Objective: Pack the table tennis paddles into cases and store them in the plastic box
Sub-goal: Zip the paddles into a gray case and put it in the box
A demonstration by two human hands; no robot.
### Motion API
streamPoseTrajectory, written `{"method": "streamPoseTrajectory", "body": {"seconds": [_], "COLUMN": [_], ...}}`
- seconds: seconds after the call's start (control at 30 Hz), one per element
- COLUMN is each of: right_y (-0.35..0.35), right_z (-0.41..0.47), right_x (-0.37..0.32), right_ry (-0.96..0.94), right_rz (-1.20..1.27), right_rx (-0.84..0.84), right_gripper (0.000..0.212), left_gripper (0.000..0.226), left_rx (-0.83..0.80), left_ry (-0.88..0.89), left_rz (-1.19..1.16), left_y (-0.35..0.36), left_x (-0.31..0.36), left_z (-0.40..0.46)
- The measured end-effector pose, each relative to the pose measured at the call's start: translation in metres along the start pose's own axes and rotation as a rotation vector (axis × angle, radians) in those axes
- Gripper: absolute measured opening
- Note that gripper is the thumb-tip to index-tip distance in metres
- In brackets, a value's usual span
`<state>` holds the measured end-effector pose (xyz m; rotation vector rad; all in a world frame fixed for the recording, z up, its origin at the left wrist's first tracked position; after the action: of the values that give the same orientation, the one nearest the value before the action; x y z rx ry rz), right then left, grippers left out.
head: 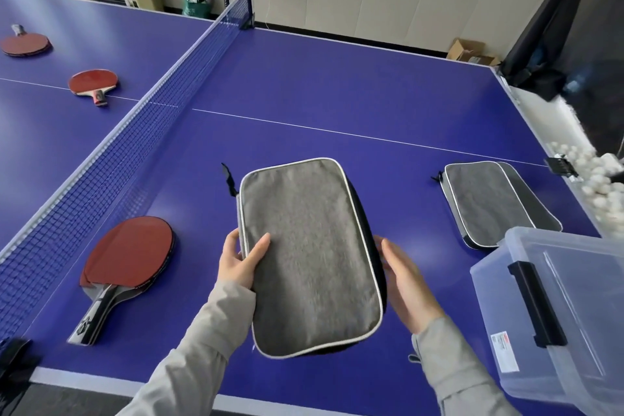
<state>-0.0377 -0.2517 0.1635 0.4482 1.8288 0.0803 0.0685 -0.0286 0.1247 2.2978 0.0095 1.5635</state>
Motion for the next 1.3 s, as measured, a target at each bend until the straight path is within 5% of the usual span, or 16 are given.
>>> {"method": "streamPoseTrajectory", "body": {"seconds": [0.1, 0.2, 0.33, 0.4, 0.57, 0.9, 1.0, 1.3], "right_y": [0.003, 0.001, 0.008, 0.014, 0.034, 0.026, -0.008, -0.088], "right_z": [-0.007, -0.012, -0.015, -0.016, -0.023, -0.029, -0.025, -0.010], "right_x": [0.003, 0.010, 0.017, 0.023, 0.035, 0.054, 0.049, 0.088], "right_ry": [0.167, 0.170, -0.039, -0.062, -0.138, -0.155, -0.101, 0.117], "right_rz": [0.016, 0.022, -0.021, -0.100, -0.289, -0.474, -0.398, -0.256], "right_rx": [-0.149, -0.108, 0.030, 0.097, 0.152, 0.153, 0.156, 0.221], "right_gripper": [0.048, 0.046, 0.026, 0.020, 0.019, 0.017, 0.015, 0.018], "left_gripper": [0.033, 0.036, 0.079, 0.081, 0.061, 0.037, 0.023, 0.049], "left_rx": [-0.071, -0.070, 0.031, -0.067, -0.320, -0.224, -0.060, 0.102], "left_ry": [-0.014, -0.049, -0.072, -0.014, -0.044, -0.082, -0.024, -0.222], "left_rz": [-0.014, 0.070, 0.577, 0.734, 0.514, 0.348, 0.393, 0.625], "left_y": [0.013, 0.025, 0.043, 0.064, 0.113, 0.067, 0.018, -0.089], "left_x": [-0.005, -0.008, -0.012, -0.011, -0.019, -0.011, 0.000, -0.034], "left_z": [-0.002, -0.002, -0.004, -0.017, -0.052, -0.046, -0.033, -0.004]}}
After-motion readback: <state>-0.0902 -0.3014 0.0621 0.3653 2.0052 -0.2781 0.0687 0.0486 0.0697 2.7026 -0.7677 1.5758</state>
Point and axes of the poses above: each hand's wrist, its own z-axis towards the middle knuckle, its own y-axis out of the palm, x = y × z, the point moved 1 cm from there along z, towards the middle knuckle, and after that the axes turned 13 degrees about -x, right-handed, at the moved point
